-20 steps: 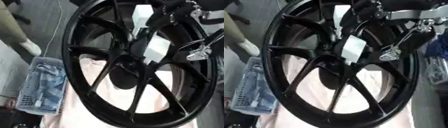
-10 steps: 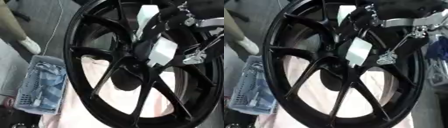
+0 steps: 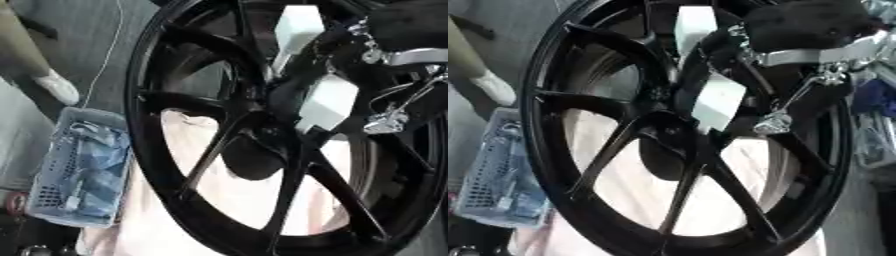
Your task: Pull the pin out of the wheel hub.
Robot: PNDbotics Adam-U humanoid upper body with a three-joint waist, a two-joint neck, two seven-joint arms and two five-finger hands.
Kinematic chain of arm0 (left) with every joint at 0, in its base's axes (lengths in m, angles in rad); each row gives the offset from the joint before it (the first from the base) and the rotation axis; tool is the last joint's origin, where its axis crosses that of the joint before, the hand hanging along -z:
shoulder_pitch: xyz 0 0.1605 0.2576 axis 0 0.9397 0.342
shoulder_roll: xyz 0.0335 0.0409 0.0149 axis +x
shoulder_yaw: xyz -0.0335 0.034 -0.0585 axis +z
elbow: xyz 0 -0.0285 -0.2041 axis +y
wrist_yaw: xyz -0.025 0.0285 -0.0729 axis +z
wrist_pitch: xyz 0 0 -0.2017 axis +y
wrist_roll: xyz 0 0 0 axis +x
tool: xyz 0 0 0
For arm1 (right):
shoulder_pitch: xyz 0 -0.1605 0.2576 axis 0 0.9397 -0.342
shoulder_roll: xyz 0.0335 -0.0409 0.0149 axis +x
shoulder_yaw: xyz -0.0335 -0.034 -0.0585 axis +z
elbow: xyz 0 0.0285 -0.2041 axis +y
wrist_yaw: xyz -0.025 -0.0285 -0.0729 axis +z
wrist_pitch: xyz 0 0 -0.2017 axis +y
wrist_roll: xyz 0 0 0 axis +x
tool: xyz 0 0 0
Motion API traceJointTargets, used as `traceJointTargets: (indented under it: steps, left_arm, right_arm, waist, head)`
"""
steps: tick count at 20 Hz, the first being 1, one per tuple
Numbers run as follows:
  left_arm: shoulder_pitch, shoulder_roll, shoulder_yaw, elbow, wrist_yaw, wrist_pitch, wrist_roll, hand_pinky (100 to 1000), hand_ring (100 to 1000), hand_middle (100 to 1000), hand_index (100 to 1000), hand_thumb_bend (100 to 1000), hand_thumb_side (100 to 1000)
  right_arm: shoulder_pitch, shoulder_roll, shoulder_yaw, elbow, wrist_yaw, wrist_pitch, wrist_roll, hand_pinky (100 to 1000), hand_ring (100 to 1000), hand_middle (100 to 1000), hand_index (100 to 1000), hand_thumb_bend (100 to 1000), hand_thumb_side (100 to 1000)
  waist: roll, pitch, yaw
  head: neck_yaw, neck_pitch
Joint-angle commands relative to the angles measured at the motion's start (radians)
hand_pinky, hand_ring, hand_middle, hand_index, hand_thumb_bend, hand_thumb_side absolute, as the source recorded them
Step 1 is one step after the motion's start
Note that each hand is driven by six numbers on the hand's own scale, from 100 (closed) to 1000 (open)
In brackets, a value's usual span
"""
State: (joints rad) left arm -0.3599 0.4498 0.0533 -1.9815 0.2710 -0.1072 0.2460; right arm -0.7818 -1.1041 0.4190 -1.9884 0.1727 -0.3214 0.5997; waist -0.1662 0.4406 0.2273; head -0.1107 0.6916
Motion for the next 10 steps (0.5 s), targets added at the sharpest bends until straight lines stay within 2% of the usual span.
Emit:
traceJointTargets:
  steps: [1, 8, 10]
  left_arm:
    - [-0.01, 0.021, 0.007, -0.018, -0.003, 0.0, 0.001, 724, 651, 513, 693, 100, 706]
    - [-0.008, 0.018, 0.007, -0.018, -0.002, 0.001, 0.001, 723, 651, 513, 693, 100, 708]
    - [-0.007, 0.017, 0.007, -0.018, -0.002, 0.002, 0.001, 724, 651, 513, 693, 100, 709]
  right_arm:
    - [-0.012, -0.025, -0.011, -0.012, 0.007, 0.002, 0.016, 819, 883, 837, 848, 360, 100]
    - [0.006, -0.031, -0.018, -0.012, 0.042, 0.011, 0.037, 828, 890, 846, 858, 365, 100]
    - [0.008, -0.03, -0.019, -0.012, 0.044, 0.011, 0.036, 823, 882, 824, 842, 368, 100]
  waist:
    - [0.007, -0.016, -0.002]
    - [0.006, -0.014, -0.001]
    - [0.006, -0.014, -0.002]
  head:
    - [-0.004, -0.005]
    - [-0.014, -0.008]
    - [-0.015, -0.008]
